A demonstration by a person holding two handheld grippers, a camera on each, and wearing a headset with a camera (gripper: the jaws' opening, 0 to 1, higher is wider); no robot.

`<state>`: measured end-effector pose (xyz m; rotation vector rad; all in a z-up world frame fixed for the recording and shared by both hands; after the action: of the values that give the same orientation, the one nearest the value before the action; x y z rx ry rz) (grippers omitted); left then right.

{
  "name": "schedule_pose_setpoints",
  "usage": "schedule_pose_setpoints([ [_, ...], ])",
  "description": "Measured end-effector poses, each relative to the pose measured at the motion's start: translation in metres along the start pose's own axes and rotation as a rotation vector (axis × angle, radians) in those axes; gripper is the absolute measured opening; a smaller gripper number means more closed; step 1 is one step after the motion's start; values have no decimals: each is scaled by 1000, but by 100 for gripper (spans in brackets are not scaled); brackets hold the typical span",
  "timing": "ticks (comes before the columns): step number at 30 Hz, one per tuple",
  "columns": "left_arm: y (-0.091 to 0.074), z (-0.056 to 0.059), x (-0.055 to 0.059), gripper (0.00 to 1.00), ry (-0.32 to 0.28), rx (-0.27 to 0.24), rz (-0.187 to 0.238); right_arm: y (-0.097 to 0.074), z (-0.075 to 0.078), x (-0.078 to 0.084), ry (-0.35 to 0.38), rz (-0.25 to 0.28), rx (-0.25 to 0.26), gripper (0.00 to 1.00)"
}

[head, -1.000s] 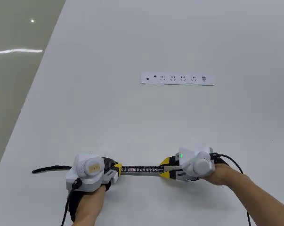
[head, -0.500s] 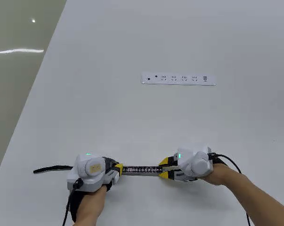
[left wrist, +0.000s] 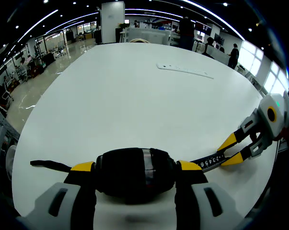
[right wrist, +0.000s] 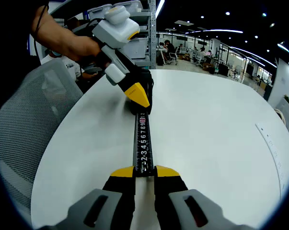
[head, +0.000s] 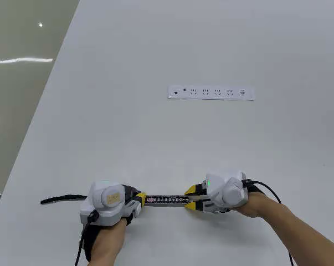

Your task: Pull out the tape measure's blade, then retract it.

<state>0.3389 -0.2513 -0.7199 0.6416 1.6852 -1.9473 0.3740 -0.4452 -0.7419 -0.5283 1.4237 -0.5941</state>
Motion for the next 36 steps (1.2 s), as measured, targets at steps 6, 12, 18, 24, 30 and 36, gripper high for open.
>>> schedule_pose_setpoints([
  [6,0,0,0,64,1,0,-1,3,0,-2,1,2,-2,13],
  [12,1,-1,0,64,3,1,-3,5,0,-4,0,4,-5,13],
  [18,1,0,0,64,2,1,-3,8,-1,-6,2,5,-8,13],
  [24,1,0,1,64,2,3,-4,11,-1,-7,4,4,-10,13],
  [30,1,0,0,64,2,4,-4,13,-1,-9,5,5,-11,13],
  [36,1,-1,0,64,2,5,-5,15,-1,-11,6,5,-12,13],
])
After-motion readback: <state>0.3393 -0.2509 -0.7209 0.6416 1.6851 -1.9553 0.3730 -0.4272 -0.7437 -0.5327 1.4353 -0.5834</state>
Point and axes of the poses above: the centre of the closed fingertips' face, and the gripper's own axes: y roughly forward along the fingers, z roughly to its right, x roughly out of its underside, the point moved 5 cm from there along -y, roughly backward along the fingers, and after that the axes turned 8 degrees about x, right-handed, at the moved point
